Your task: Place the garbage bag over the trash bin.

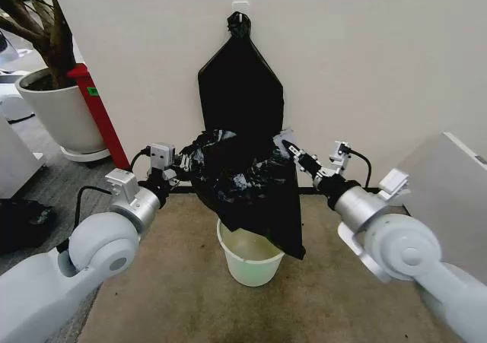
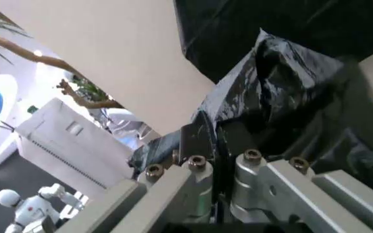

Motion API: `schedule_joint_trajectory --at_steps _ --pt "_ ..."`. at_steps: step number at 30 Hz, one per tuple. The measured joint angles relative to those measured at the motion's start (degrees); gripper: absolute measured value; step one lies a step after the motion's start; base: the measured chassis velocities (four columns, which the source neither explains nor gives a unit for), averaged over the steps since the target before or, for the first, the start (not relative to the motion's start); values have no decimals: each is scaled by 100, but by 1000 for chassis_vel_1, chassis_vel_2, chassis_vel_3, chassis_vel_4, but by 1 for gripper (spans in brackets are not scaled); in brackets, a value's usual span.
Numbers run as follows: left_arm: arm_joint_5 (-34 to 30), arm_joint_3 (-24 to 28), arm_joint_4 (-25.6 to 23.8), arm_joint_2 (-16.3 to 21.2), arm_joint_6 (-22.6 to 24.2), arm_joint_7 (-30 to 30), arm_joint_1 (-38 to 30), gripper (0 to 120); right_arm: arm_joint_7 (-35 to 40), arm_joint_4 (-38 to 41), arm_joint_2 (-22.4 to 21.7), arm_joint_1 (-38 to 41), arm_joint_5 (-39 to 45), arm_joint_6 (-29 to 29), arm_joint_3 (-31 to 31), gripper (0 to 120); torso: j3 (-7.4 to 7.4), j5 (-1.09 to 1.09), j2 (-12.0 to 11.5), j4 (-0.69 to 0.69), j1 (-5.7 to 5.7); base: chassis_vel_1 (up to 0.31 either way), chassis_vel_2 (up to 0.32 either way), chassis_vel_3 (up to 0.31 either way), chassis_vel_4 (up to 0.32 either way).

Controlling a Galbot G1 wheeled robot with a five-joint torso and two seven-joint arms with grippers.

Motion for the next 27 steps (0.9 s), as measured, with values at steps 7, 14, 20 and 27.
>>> schedule_joint_trajectory --at_steps 7,14,20,27 --pt "249 -10 128 -152 -74 -28 184 0 -10 -301 430 -104 -261 183 -133 0 0 0 0 -1 0 0 0 0 0" --pt "259 -42 203 -196 -79 -86 -13 0 61 -302 501 279 -142 248 -124 0 0 -1 0 -1 0 0 0 0 0" --pt "168 -58 176 -155 -79 -98 -138 0 203 -394 675 842 24 310 -383 0 0 -2 0 -1 0 0 0 0 0" --pt "207 -58 162 -189 -72 -81 40 0 349 -652 1196 909 -58 390 -785 0 0 -1 0 0 0 0 0 0 0"
